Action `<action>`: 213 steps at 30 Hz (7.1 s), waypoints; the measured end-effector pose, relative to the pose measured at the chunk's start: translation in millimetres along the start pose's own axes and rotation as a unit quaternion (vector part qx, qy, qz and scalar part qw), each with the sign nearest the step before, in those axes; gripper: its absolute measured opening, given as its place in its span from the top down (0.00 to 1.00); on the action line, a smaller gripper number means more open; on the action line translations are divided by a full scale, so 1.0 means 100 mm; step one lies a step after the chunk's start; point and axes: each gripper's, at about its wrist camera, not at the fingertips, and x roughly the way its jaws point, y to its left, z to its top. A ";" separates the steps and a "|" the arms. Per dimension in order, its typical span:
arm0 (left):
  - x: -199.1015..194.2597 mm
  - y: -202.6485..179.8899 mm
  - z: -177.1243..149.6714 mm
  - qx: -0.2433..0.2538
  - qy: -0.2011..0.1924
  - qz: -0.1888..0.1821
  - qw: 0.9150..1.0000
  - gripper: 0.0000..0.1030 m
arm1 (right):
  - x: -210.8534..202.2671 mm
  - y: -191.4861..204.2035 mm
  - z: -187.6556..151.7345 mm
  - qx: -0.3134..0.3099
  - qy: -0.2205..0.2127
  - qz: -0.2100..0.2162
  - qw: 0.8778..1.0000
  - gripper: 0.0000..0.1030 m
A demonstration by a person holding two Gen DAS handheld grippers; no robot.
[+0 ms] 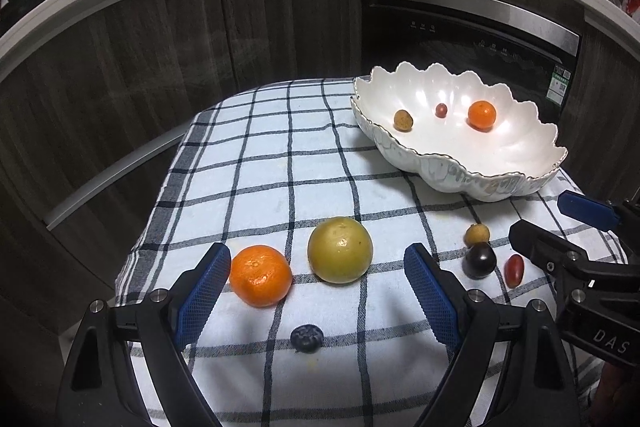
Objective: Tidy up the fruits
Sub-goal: 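Withdraw both open grippers from the bowl back toward the loose fruits, then grasp the large yellow-green fruit with the left gripper while the right gripper grasps a dark plum, then carry the yellow-green fruit with the left gripper while the right gripper carries the plum over the bowl, then open the left gripper over the bowl while the right gripper releases the plum there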
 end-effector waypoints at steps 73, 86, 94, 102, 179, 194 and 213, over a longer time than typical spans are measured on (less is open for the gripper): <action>0.36 -0.10 -0.02 0.029 0.027 -0.041 0.998 0.53 | 0.42 0.10 -0.15 -0.015 0.056 0.035 0.998 0.73; 0.08 -0.10 -0.11 0.022 0.026 -0.036 0.999 0.53 | 0.21 0.09 -0.09 -0.015 0.038 0.037 0.998 0.73; -0.08 -0.18 -0.12 0.027 0.016 -0.033 0.999 0.53 | 0.03 0.06 -0.06 -0.011 0.023 0.036 0.999 0.73; -0.17 -0.31 -0.12 0.034 0.014 -0.035 0.999 0.53 | -0.09 -0.05 -0.05 0.001 0.016 0.032 0.999 0.73; 0.70 -0.97 1.07 0.044 0.007 -0.067 0.997 0.53 | 0.35 -1.03 0.69 0.071 -0.032 -0.012 0.997 0.73; 0.82 -1.01 1.07 0.047 0.030 -0.060 0.997 0.53 | 0.49 -1.12 0.69 0.082 -0.012 -0.019 0.996 0.73; 0.75 -0.99 1.07 0.052 0.015 -0.045 0.998 0.13 | 0.42 -1.23 0.68 0.098 -0.020 -0.052 0.994 0.24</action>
